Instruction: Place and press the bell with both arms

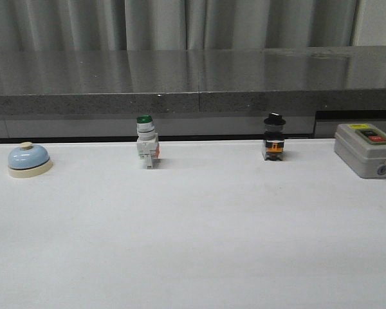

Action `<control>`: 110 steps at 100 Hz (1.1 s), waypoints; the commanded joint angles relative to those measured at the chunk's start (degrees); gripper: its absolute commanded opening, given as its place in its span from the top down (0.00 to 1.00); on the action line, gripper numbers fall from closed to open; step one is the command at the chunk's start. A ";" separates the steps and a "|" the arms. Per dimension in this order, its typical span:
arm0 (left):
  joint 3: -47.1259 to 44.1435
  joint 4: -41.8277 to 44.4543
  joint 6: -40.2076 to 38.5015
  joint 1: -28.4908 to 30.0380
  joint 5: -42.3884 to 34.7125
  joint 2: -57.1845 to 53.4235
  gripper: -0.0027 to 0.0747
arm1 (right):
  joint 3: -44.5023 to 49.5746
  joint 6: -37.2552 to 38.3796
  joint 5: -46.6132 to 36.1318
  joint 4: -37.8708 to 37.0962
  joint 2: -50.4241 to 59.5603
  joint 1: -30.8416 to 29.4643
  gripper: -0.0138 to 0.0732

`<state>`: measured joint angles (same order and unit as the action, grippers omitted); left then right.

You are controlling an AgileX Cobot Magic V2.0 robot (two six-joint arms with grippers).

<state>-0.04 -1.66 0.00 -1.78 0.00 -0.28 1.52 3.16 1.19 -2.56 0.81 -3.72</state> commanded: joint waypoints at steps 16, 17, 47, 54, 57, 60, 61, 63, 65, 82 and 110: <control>-2.40 -0.24 0.00 0.21 -4.16 -1.76 0.99 | -0.87 0.00 -5.27 -0.66 0.87 0.08 0.91; -2.40 -0.24 0.00 0.21 -4.16 -1.76 0.99 | -0.87 0.00 -5.27 -0.66 0.87 0.08 0.91; -2.40 -0.24 0.00 0.21 -4.16 -1.76 0.99 | -0.87 0.00 -5.27 -0.66 0.87 0.08 0.91; -2.40 -0.24 0.00 0.21 -4.16 -1.76 0.99 | -0.87 0.00 -5.27 -0.66 0.87 0.08 0.91; -2.40 -0.24 0.00 0.21 -4.16 -1.76 0.99 | -0.87 0.00 -5.27 -0.66 0.87 0.08 0.91; -2.40 -0.24 0.00 0.21 -4.16 -1.76 0.99 | -0.87 0.00 -5.27 -0.66 0.87 0.08 0.91; -2.40 -0.24 0.00 0.21 -4.16 -1.76 0.99 | -0.87 0.00 -5.27 -0.66 0.87 0.08 0.91; -2.40 -0.24 0.00 0.21 -4.16 -1.76 0.99 | -0.87 0.00 -5.27 -0.66 0.87 0.08 0.91; -2.40 -0.24 0.00 0.21 -4.16 -1.76 0.99 | -0.87 0.00 -5.27 -0.66 0.87 0.08 0.91; -2.40 -0.14 0.00 0.21 -4.63 -1.76 0.99 | -0.87 0.00 -5.27 -0.66 0.87 0.08 0.91; 2.82 -0.26 0.00 0.21 -2.80 0.55 0.99 | -0.87 0.00 -5.27 -0.66 0.87 0.08 0.91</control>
<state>0.20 -1.66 0.00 -1.78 0.00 -0.28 1.52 3.16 1.19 -2.56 0.81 -3.72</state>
